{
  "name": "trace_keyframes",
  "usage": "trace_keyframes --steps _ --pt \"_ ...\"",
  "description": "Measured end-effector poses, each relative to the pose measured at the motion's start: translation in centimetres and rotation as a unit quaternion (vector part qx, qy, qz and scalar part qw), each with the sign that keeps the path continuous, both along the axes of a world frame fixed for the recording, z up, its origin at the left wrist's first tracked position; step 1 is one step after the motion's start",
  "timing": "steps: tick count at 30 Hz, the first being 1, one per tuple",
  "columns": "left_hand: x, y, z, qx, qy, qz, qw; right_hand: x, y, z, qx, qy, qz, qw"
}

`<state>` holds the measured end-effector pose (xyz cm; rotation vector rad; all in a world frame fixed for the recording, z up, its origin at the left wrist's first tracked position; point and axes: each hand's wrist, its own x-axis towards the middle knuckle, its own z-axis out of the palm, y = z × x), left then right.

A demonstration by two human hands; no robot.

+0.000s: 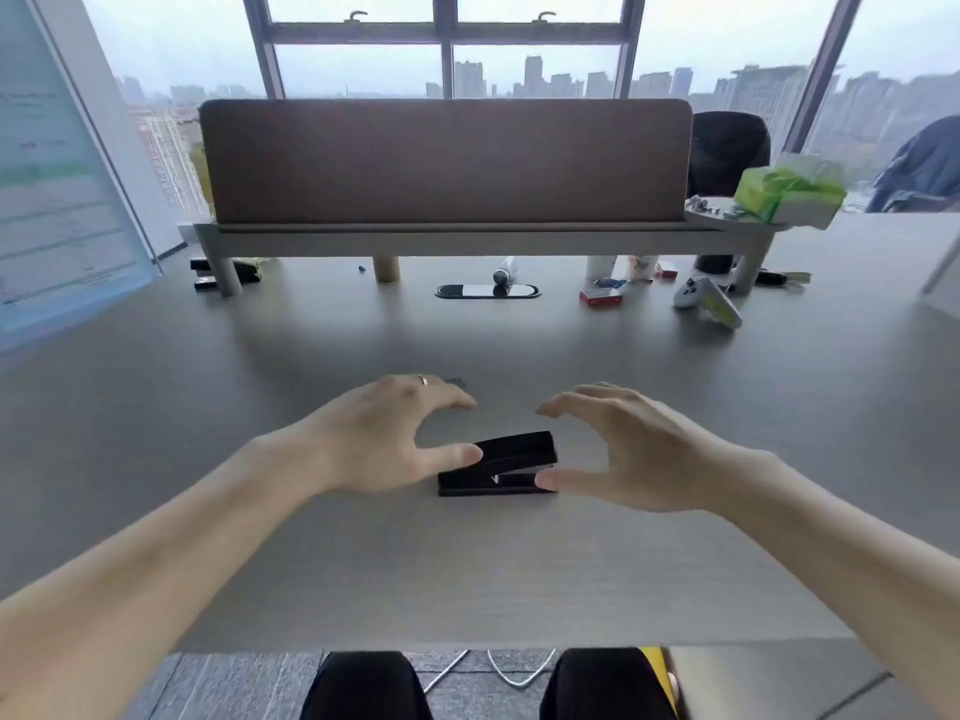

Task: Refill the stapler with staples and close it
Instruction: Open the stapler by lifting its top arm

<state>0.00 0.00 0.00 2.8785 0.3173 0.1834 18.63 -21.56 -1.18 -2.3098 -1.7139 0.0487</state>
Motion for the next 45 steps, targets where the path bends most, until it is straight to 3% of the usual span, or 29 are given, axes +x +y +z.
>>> trace_keyframes --steps 4,13,17,26,36,45 --pt "0.0 -0.8 -2.3 -0.016 0.015 0.004 1.000 0.7 -0.2 -2.9 0.002 0.025 -0.011 1.000" --pt "1.6 -1.6 -4.2 -0.067 -0.042 0.004 0.997 0.8 0.7 -7.1 0.142 0.143 -0.012 0.979" --pt "3.8 -3.9 -4.3 -0.111 -0.108 -0.016 0.988 0.9 0.8 -7.4 0.156 0.159 -0.012 0.975" --pt "5.3 -4.9 -4.1 -0.151 -0.167 -0.017 0.974 1.2 0.6 -7.5 0.164 0.169 -0.012 0.972" --pt "1.2 -1.0 -1.7 -0.273 -0.258 0.019 0.927 1.1 0.6 -7.4 0.166 0.150 -0.017 0.975" --pt "-3.6 3.1 -3.1 -0.404 -0.297 0.057 0.863 1.0 0.6 -7.5 0.165 0.141 -0.021 0.976"
